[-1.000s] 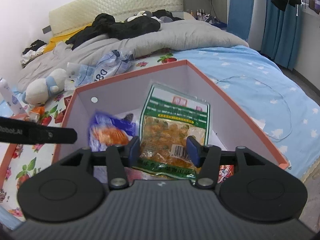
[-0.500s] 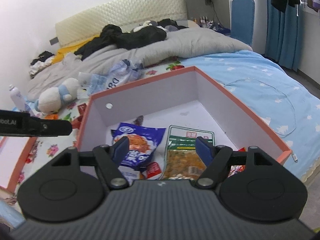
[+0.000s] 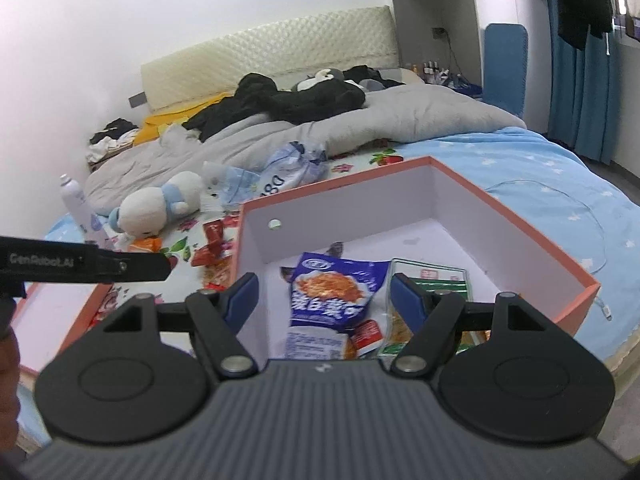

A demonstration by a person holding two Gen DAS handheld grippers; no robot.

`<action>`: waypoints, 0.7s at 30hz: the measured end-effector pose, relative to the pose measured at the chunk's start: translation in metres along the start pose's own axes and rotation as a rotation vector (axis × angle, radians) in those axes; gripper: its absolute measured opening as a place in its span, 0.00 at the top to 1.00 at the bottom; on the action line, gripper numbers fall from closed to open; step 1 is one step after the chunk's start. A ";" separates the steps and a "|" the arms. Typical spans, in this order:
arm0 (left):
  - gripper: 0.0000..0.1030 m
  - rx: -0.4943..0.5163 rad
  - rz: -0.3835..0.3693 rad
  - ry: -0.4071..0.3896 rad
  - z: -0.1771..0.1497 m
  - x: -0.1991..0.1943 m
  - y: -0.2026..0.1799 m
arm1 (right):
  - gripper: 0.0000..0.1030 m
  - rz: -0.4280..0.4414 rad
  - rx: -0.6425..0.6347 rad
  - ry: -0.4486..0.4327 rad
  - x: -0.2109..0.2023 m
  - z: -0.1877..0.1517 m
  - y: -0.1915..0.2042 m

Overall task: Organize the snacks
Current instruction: 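Withdraw both grippers from the box toward the snack pile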

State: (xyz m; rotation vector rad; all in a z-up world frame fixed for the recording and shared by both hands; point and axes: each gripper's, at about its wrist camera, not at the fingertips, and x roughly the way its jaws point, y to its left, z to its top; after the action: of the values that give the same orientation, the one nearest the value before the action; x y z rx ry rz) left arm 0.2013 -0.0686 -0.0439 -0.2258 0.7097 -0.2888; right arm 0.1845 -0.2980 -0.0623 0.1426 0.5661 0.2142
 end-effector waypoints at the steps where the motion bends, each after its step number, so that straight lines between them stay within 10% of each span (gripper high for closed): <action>1: 0.50 -0.007 0.002 -0.008 -0.002 -0.005 0.004 | 0.28 0.011 0.001 -0.002 -0.002 -0.001 0.003; 21: 0.26 -0.069 0.126 -0.084 -0.047 -0.077 0.045 | 0.28 0.105 -0.098 -0.024 -0.031 -0.033 0.067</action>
State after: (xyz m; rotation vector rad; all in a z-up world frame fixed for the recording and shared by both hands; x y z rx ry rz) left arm 0.1228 -0.0054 -0.0456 -0.2561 0.6482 -0.1338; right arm 0.1297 -0.2377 -0.0611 0.0799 0.5236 0.3413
